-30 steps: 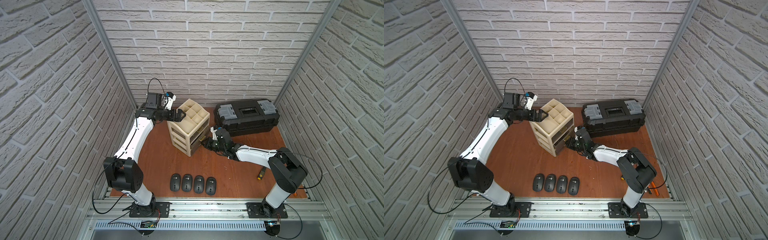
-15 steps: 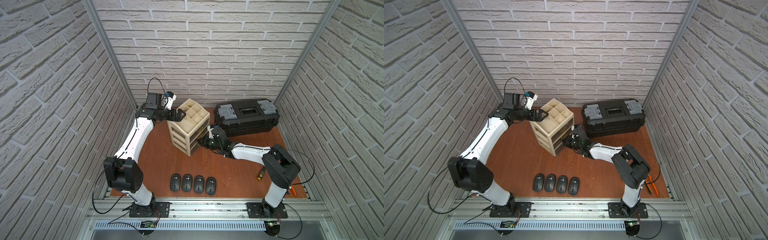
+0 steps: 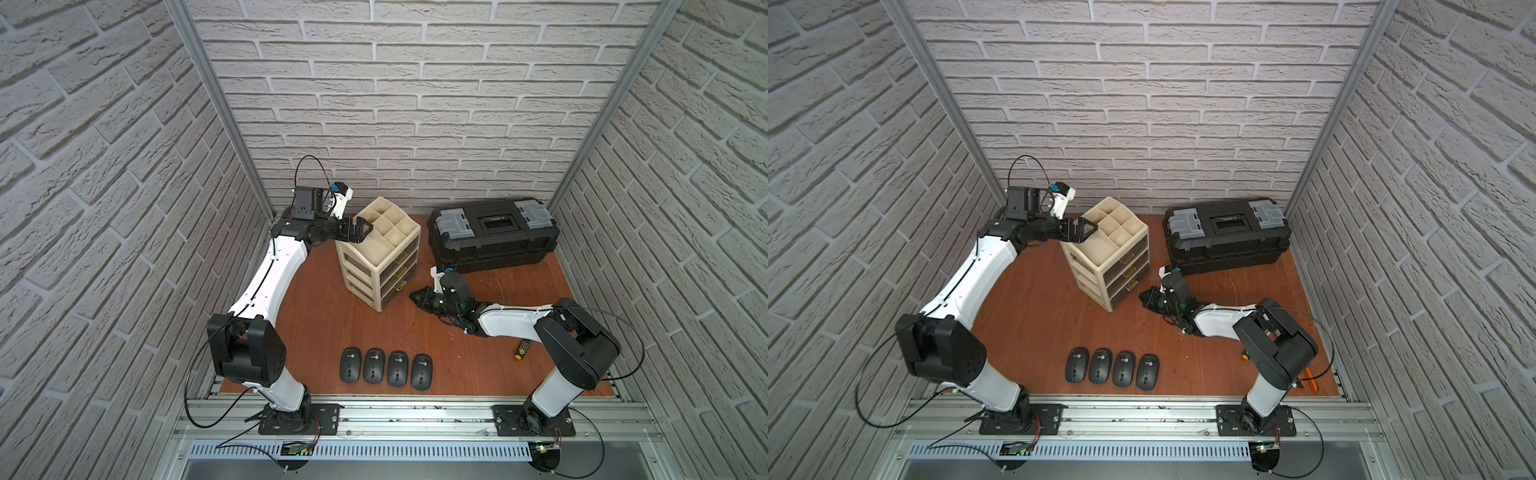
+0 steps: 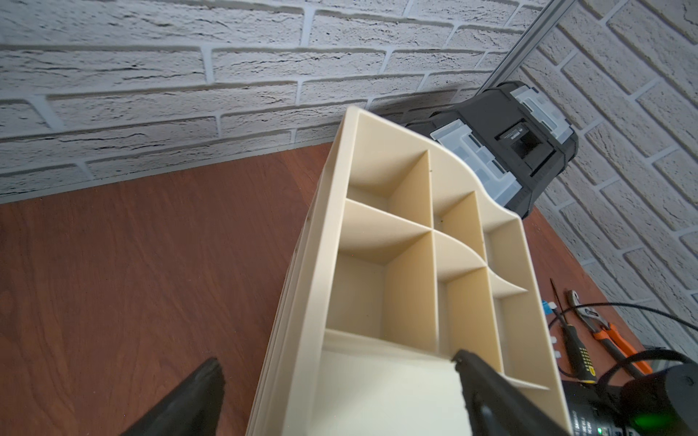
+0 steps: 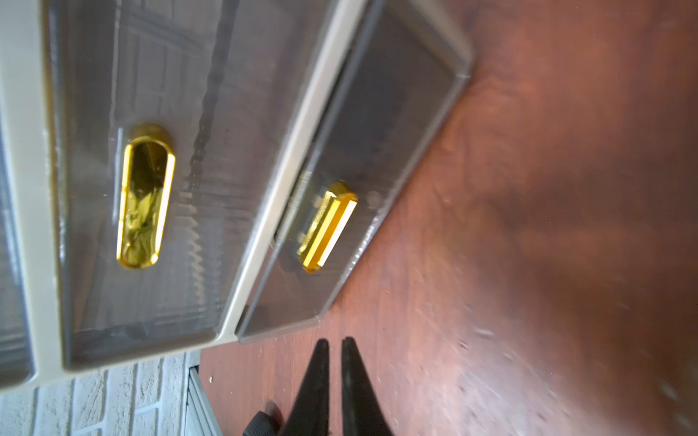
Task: Take the mice out of the drawer
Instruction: Close the drawer in the storage box, then open the drawer in the storage box.
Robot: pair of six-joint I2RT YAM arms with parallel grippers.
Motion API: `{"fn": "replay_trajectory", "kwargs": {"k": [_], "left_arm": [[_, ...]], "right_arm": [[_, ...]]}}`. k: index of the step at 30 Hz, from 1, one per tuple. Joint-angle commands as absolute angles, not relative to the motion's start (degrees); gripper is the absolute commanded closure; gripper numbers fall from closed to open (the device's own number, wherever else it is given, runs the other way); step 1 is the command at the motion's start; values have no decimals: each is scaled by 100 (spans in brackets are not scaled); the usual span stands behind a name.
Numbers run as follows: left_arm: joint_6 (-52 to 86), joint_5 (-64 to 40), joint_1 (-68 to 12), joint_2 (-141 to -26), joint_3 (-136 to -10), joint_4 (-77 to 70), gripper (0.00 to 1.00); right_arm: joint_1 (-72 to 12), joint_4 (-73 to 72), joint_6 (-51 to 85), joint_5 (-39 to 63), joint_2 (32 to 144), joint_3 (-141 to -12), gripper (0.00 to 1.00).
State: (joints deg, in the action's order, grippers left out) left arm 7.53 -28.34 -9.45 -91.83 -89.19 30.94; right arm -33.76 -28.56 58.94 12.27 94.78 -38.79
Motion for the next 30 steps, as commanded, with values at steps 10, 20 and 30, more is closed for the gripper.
{"fn": "replay_trajectory", "kwargs": {"k": [10,20,30], "left_arm": [[593,-2884,-1084,-9581,-8644,3262,2],[518,-2743,-1241,-9631,-8631,3331,2],[502,-2739,-1248,-9668,-8670,3366,2]], "right_arm": [[-3052,-5991,6881,1614,9658,-2651,62],[-3000,-8036,7747,1858,11178,-3049,60],[-3004,-7576,7690,1956,11294,-3615,60]]}}
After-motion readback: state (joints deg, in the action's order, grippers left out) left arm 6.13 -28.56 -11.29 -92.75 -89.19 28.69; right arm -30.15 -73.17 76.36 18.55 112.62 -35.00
